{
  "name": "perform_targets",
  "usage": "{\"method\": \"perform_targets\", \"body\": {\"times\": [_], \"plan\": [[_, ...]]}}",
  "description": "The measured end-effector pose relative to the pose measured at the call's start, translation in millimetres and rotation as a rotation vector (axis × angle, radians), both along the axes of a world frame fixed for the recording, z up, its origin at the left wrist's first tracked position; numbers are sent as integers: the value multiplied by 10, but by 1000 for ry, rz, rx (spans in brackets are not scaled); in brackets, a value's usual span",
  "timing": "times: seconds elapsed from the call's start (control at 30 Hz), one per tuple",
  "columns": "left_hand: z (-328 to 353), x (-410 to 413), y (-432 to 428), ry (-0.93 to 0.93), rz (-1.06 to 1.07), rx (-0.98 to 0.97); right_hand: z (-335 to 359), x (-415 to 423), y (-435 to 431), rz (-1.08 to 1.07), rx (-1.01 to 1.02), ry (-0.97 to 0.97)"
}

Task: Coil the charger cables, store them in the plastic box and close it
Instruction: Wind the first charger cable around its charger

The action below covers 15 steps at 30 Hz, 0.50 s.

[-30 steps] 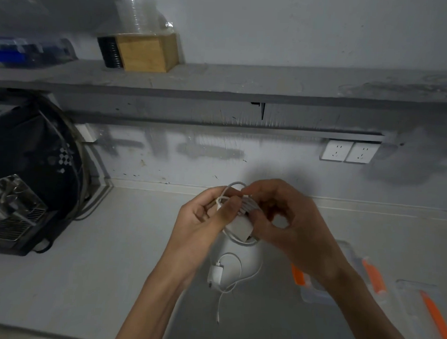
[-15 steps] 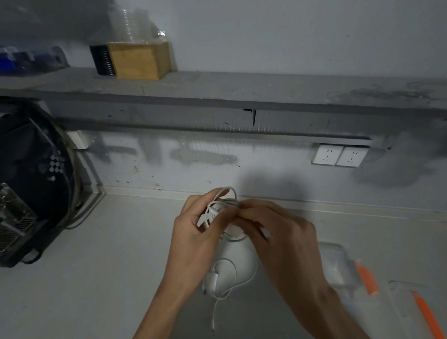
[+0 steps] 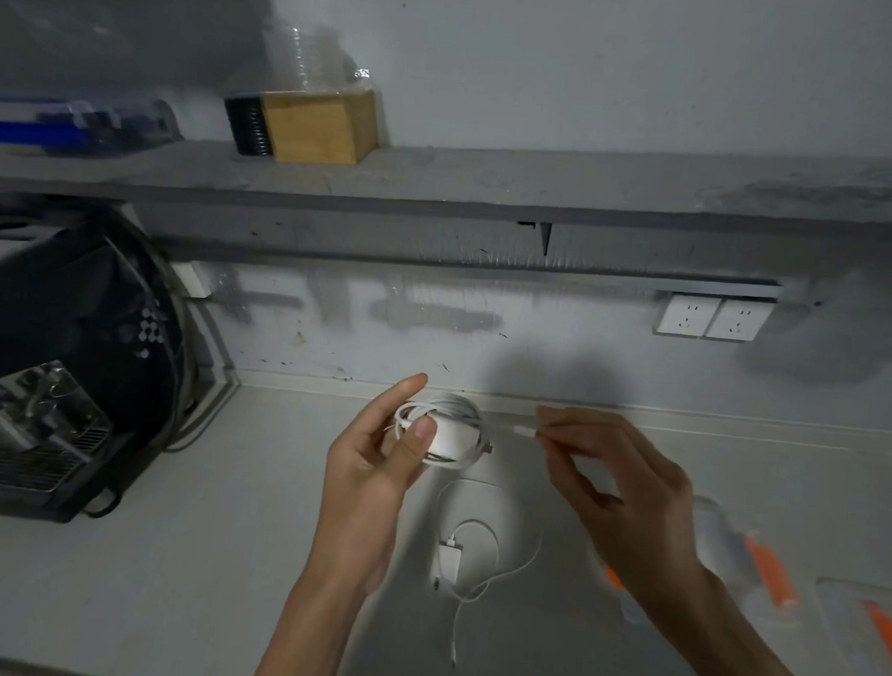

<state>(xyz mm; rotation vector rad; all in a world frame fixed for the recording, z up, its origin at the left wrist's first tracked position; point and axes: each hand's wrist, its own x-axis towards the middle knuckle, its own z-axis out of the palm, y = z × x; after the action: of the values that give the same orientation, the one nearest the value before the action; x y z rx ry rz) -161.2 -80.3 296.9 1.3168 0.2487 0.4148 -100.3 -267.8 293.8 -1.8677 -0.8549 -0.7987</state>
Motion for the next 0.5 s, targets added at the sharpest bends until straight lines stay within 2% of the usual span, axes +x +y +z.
{"method": "perform_targets", "body": {"times": [0.07, 0.13, 0.27, 0.37, 0.5], "plan": [[-29, -2, 0, 11, 31, 59, -33, -91, 117, -13, 92, 315], [-75, 6, -9, 25, 80, 105, -86, -186, 257, -11, 99, 508], [-120, 10, 20, 28, 86, 127, -57, -297, 487, 34, 171, 691], [-165, -2, 48, 43, 39, 139, -77, -245, 625, -58, 285, 771], [-173, 10, 70, 22, -26, 152, -160, -166, 722, 18, 544, 896]]}}
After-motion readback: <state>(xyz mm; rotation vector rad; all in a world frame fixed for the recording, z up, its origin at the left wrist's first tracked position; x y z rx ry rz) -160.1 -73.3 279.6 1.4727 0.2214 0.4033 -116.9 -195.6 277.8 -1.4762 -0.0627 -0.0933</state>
